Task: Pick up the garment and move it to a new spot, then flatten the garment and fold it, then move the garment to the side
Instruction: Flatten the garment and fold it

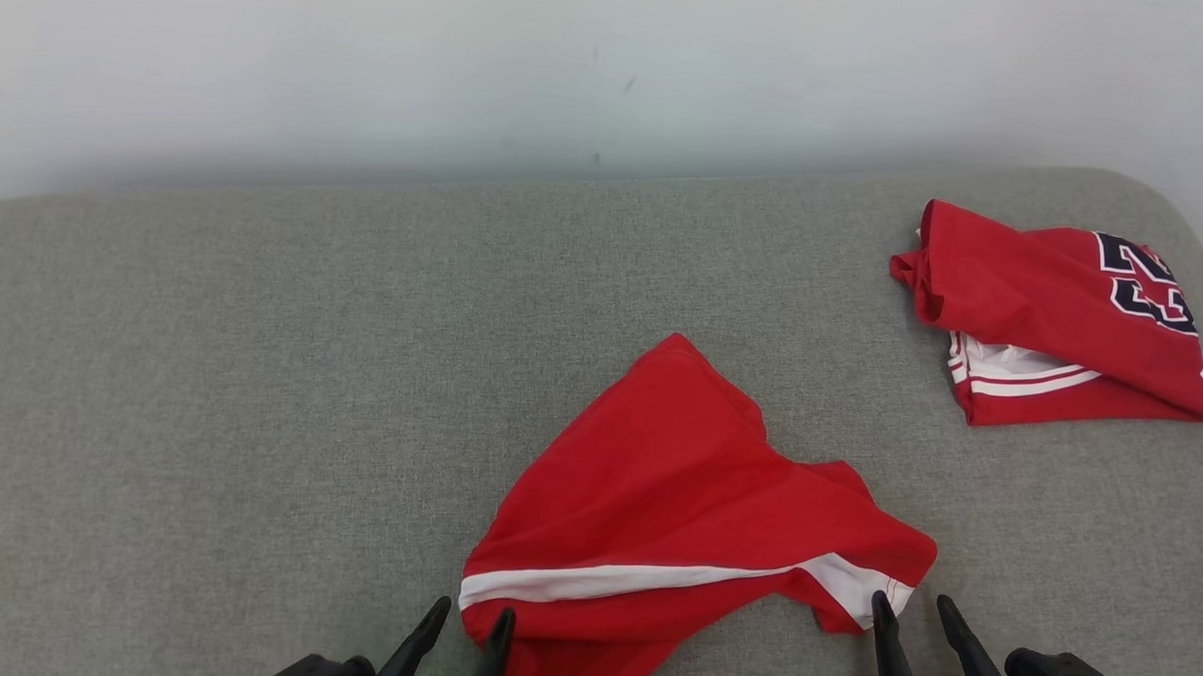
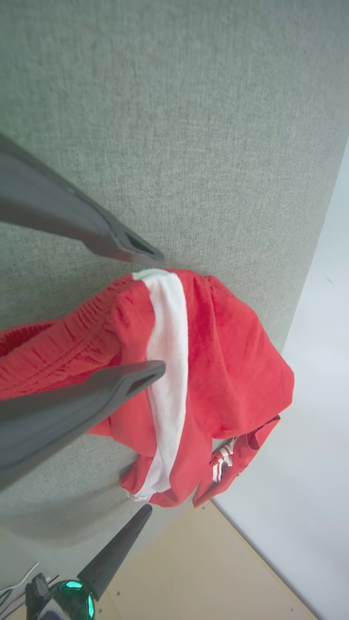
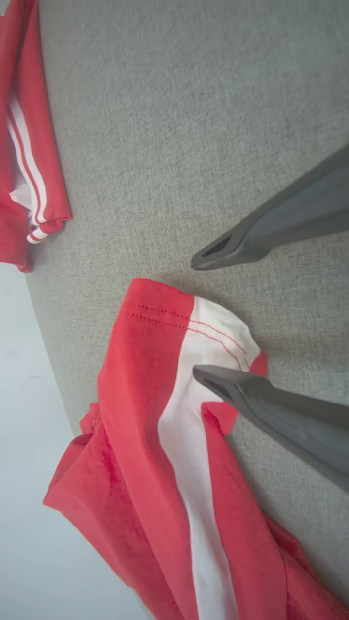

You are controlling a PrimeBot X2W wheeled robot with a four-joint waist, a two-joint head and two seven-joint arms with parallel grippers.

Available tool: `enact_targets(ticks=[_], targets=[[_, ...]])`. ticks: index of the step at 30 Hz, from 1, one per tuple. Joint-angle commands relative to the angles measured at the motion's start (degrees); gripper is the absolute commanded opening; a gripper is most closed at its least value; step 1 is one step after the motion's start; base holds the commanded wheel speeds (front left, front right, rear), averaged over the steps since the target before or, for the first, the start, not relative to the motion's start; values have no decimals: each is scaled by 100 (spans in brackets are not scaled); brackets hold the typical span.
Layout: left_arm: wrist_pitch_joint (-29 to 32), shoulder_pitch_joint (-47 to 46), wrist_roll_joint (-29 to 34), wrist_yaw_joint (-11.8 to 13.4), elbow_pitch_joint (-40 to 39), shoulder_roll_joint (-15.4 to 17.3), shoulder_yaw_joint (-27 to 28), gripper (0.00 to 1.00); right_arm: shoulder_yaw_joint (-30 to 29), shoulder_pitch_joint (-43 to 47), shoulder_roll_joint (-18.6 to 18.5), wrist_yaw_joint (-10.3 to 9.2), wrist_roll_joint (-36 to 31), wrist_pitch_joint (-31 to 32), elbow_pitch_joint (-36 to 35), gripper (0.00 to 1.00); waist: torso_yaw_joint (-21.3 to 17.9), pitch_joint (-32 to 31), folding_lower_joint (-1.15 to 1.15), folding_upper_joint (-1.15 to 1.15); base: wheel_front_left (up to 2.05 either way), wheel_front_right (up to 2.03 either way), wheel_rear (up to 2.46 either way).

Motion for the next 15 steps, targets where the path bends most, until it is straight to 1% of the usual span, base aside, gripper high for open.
enact_targets(ticks=[1,7,8,9,10,11,12,13,15], targets=[[-17,-105,36,-40,35,-42,6,100,24,-89,-8,-12,-17,3,93,100,11,23,0,0,0,0,0],[-6,-430,-296,-131,578,-238,25,100,210,-528,69,-11,25,2,724,100,5,127,0,0,0,0,0],[-6,-500,-415,-149,663,-318,34,100,254,-587,84,-11,53,2,789,90,6,137,0,0,0,0,0],[-5,-552,-471,-146,759,-354,32,100,292,-635,91,-12,64,2,838,22,9,145,0,0,0,0,0],[-1,-626,-577,-163,863,-382,29,100,328,-671,90,-12,88,2,856,0,15,155,0,0,0,0,0],[-2,-683,-733,-174,976,-428,69,48,341,-682,80,-12,113,2,866,0,24,159,0,0,0,0,0],[42,-724,-811,-184,1117,-448,71,0,364,-681,81,-12,134,2,878,0,28,163,0,0,0,0,0],[16,-871,-776,-183,1247,-413,-42,0,408,-658,70,-11,159,2,847,0,19,163,0,0,0,0,0],[-3,-824,-902,-184,1237,-454,-16,0,371,-577,16,-12,206,2,687,0,17,147,0,0,0,0,0]])
